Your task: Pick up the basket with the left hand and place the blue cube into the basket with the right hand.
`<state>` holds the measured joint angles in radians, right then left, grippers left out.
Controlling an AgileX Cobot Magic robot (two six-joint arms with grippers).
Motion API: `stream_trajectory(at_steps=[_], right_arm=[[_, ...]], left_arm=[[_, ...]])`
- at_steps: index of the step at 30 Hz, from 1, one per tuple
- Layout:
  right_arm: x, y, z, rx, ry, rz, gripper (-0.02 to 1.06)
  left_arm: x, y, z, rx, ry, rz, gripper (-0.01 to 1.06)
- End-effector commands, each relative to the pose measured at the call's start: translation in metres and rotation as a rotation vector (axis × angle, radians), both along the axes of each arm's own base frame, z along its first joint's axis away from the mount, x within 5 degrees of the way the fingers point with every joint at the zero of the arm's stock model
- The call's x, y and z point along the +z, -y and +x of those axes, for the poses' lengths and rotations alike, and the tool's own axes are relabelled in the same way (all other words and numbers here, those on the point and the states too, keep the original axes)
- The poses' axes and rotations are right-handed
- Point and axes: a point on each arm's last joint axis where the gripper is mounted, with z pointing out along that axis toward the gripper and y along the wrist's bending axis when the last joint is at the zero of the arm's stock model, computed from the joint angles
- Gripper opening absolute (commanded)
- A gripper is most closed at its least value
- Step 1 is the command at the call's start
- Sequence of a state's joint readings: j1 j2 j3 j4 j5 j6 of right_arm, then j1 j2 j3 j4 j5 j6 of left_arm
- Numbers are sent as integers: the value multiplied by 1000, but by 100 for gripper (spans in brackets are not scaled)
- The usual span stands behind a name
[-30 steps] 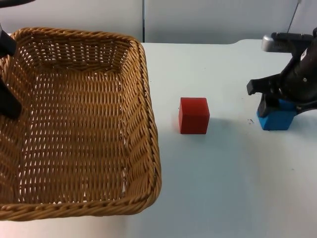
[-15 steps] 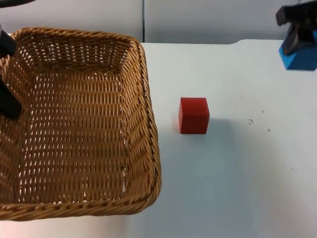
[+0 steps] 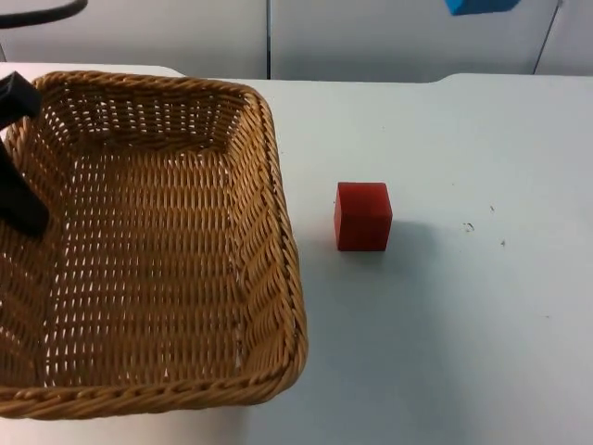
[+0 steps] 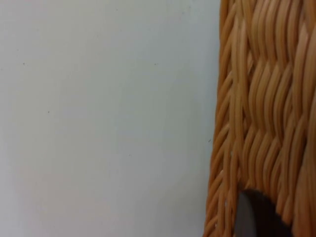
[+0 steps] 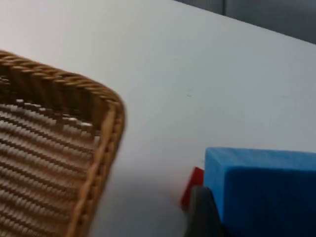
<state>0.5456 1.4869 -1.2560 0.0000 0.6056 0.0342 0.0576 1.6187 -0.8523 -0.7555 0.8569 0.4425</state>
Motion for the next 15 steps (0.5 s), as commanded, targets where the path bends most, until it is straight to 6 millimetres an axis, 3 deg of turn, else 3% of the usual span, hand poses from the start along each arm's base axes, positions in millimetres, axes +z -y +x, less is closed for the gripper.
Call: stream_trajectory(at_steps=[1, 5, 8, 9, 12, 13, 15], right_arm=[[6, -16, -8, 58, 53, 27, 0], [7, -46, -23, 156, 99, 63, 0], [-12, -72, -25, 213, 77, 52, 0], [-12, -72, -25, 213, 77, 52, 0], [-49, -98, -20, 246, 6, 30, 0], [-49, -98, -20, 246, 6, 30, 0], [-69, -112, -20, 272, -8, 15, 0]], left_arm=[[1, 2, 4, 17, 8, -30, 0], [-3, 4, 7, 23, 11, -58, 0], [-2, 6, 9, 20, 29, -79, 0], [-2, 6, 9, 20, 29, -79, 0], [-2, 6, 9, 21, 29, -83, 0], [-2, 6, 9, 21, 29, -83, 0], [-2, 6, 9, 22, 30, -82, 0]])
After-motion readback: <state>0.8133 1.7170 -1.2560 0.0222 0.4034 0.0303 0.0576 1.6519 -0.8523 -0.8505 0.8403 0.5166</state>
